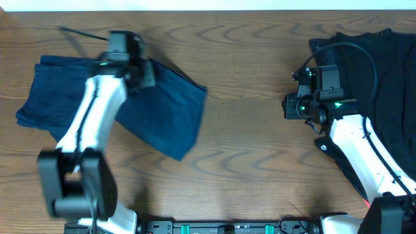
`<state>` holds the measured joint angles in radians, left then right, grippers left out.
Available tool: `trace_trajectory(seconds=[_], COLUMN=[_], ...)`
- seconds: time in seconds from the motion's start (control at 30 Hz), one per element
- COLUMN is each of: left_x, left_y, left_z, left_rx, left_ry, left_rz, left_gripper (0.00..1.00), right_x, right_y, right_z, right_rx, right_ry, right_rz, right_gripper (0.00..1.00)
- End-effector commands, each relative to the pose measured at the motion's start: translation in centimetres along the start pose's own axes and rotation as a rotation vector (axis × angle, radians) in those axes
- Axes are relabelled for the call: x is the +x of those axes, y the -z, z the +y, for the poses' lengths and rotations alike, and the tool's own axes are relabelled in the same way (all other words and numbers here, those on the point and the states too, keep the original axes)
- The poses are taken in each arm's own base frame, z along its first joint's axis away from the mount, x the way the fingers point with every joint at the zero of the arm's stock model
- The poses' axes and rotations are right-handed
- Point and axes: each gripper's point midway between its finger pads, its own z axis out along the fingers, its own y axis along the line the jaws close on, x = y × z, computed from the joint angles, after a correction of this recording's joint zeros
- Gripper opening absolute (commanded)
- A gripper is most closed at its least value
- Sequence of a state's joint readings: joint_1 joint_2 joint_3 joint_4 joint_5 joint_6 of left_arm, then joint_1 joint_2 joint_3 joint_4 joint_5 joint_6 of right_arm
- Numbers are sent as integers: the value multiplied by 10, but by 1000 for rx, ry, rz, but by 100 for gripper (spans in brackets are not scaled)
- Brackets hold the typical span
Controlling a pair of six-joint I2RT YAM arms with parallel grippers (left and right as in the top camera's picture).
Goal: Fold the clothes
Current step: 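Carry the shorts left and place them on the folded navy garment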
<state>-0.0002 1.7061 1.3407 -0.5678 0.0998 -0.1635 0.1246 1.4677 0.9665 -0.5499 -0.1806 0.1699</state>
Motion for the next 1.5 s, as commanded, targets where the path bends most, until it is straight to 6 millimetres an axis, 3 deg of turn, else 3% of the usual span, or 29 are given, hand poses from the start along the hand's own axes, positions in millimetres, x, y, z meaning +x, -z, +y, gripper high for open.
trace_trajectory(seconds=[0.0, 0.23, 0.53, 0.67, 0.83, 0.97, 1.07, 1.23, 1.47], left_x=[-20, -55, -123, -151, -145, -107, -93, -80, -95], left_y=[27, 57, 85, 106, 112, 106, 107, 103, 109], left_z=[29, 73, 63, 79, 137, 194, 220, 248, 252], left_rx=[-50, -46, 102, 134, 88, -50, -113, -169, -86], left_ry=[177, 500, 489, 594, 927, 1219, 1286, 1334, 1320], left_rz=[-89, -252, -523, -668, -709, -662, -659, -648, -684], left_gripper=[6, 6, 6, 6, 6, 6, 6, 6, 6], right_x=[1, 7, 10, 13, 16, 19, 20, 23, 27], right_y=[3, 3, 3, 4, 4, 4, 4, 5, 5], right_z=[-7, -8, -9, -13, -14, -15, -15, -16, -16], right_rx=[26, 29, 36, 60, 67, 71, 71, 73, 76], right_ry=[9, 5, 2, 1, -1, -3, -4, -6, -9], right_rz=[3, 26, 39, 49, 62, 73, 77, 91, 106], right_gripper=[21, 20, 20, 20, 20, 20, 20, 20, 20])
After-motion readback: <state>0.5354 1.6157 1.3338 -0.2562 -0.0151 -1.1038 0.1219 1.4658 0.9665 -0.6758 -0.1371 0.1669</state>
